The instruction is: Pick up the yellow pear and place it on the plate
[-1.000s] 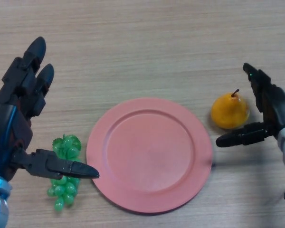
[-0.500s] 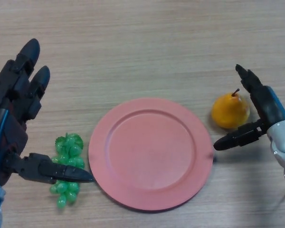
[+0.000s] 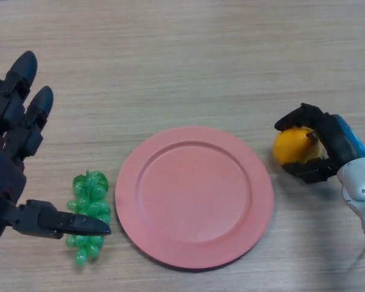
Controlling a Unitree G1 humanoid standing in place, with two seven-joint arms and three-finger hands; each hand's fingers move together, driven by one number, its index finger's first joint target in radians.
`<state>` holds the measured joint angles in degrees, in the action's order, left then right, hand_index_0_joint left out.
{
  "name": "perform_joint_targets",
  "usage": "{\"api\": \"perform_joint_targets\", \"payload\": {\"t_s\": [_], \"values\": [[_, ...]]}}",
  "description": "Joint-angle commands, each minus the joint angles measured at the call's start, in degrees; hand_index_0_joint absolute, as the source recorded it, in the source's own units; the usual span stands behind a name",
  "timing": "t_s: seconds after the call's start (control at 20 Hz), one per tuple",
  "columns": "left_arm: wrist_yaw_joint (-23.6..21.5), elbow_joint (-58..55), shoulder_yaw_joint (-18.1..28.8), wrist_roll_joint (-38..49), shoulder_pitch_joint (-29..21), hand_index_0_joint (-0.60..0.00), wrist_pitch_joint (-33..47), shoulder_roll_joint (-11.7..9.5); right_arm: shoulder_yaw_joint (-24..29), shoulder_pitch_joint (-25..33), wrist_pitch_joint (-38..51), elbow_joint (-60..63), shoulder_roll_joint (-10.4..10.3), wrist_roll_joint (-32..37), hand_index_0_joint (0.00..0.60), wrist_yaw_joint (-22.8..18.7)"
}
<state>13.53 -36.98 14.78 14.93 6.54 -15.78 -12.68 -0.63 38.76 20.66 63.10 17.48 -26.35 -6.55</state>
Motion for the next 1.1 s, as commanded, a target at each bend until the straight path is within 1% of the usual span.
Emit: {"api": "perform_joint_targets", "payload": {"t_s": [0.05,0.1,0.15,0.25,0.3,0.35,0.4,0.45,0.5,0.55,0.6,0.65,0.75,0.8,0.85,0.9,1.0,1.05,1.1], "values": [[0.4,-2.9,3.1,0.7,-1.2,0.0,8.1,-1.2,6.4,1.2,-1.1,-12.6,-0.3,12.6,0.6,3.5],[0.4,-2.8,3.0,0.5,-1.3,0.0,8.1,-1.3,7.5,-0.1,-6.1,-18.8,-1.7,18.5,0.6,5.9],[0.2,-3.0,2.9,0.8,-1.7,0.0,7.4,-1.5,6.3,-2.0,-12.6,-26.8,-2.0,22.2,0.6,6.5],[1.0,-2.7,2.5,0.3,-1.5,0.0,7.3,-1.8,3.8,-5.2,-20.3,-38.2,-3.0,26.1,0.6,6.9],[1.0,-2.7,2.2,-0.3,-1.6,0.0,7.2,-1.8,3.0,-6.2,-21.8,-41.4,-3.7,27.0,0.6,6.9],[1.0,-2.4,1.8,-0.9,-1.8,0.0,7.4,-1.6,0.9,-8.5,-25.1,-46.7,-5.0,27.3,0.6,7.2],[1.0,-2.3,1.7,-0.7,-1.7,0.0,7.4,-1.5,-0.5,-9.7,-26.2,-49.5,-5.6,26.3,0.6,8.1],[1.1,-2.3,1.9,0.1,-1.7,0.0,7.3,-1.4,-3.3,-11.4,-27.0,-52.3,-6.1,24.7,0.6,8.0],[1.0,-2.2,2.0,0.6,-1.8,0.0,7.0,-1.5,-5.2,-12.7,-27.6,-54.0,-6.3,24.5,0.6,8.2],[1.0,-2.1,2.1,0.7,-1.7,0.0,7.4,-1.5,-8.6,-14.3,-27.8,-55.7,-6.5,22.7,0.6,8.1],[0.9,-1.9,2.1,0.7,-1.8,0.0,7.7,-1.5,-10.4,-15.4,-27.4,-56.2,-6.5,21.9,0.6,8.1],[0.9,-1.7,2.1,1.0,-1.9,0.0,7.8,-1.6,-13.5,-16.4,-25.3,-55.2,-6.6,18.5,0.6,8.0],[1.0,-2.7,2.0,0.5,-1.9,0.0,7.0,-2.0,-17.3,-17.4,-22.1,-52.4,-6.6,13.3,0.6,7.7],[0.7,-2.2,1.6,-0.5,-2.1,0.0,8.5,-1.6,-18.3,-17.5,-22.0,-52.1,-6.6,13.8,0.6,7.1],[0.7,-2.1,1.1,-2.2,-1.9,0.0,10.0,-1.6,-20.2,-17.4,-20.2,-50.3,-6.6,12.1,0.6,6.6],[0.4,-1.8,1.0,-2.8,-1.8,0.0,11.2,-1.3,-20.9,-17.2,-19.6,-49.3,-6.6,10.3,0.6,6.6],[0.0,-1.3,0.7,-3.5,-1.6,0.0,12.3,-1.2,-22.8,-18.1,-25.5,-50.7,-6.6,7.1,0.6,10.7],[-0.1,-1.1,0.4,-4.3,-1.6,0.0,12.5,-1.3,-23.4,-17.8,-27.1,-50.6,-6.6,4.2,0.6,12.8],[0.0,-1.0,0.3,-4.4,-1.6,0.0,12.5,-1.3,-23.4,-17.8,-27.0,-50.6,-6.6,4.1,0.502,12.9]]}}
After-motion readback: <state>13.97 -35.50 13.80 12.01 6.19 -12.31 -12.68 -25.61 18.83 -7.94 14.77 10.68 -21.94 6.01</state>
